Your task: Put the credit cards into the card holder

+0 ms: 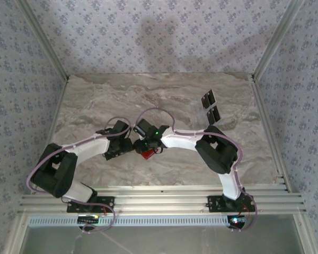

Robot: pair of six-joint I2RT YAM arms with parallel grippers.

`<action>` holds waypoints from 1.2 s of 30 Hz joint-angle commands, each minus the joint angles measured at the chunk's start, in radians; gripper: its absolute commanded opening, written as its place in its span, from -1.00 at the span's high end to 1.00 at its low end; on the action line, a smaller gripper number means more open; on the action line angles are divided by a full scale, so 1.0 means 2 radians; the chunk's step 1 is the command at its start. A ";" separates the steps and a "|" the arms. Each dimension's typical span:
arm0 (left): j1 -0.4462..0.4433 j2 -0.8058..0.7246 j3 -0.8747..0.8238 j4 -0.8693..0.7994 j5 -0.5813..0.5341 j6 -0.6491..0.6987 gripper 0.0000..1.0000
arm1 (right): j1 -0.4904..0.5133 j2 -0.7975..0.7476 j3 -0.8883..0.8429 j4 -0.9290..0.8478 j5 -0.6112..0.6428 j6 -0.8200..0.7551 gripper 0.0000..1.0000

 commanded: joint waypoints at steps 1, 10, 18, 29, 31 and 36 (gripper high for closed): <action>0.000 0.018 0.000 0.032 0.009 -0.009 -0.80 | 0.034 0.034 -0.056 -0.114 -0.100 0.011 0.05; 0.000 0.034 -0.006 0.049 0.020 -0.003 -0.79 | 0.049 0.016 -0.112 -0.051 -0.110 0.031 0.01; 0.005 0.073 0.007 0.079 0.048 0.020 -0.79 | 0.048 0.015 -0.129 -0.011 -0.115 0.037 -0.13; 0.021 0.103 0.042 0.110 0.079 0.070 -0.79 | 0.025 -0.052 -0.125 -0.010 -0.102 0.046 -0.14; 0.023 0.113 0.055 0.113 0.087 0.079 -0.79 | 0.019 -0.075 -0.121 -0.018 -0.093 0.045 -0.14; 0.024 0.141 0.096 0.112 0.101 0.094 -0.79 | -0.002 -0.117 -0.105 -0.047 -0.077 0.040 -0.14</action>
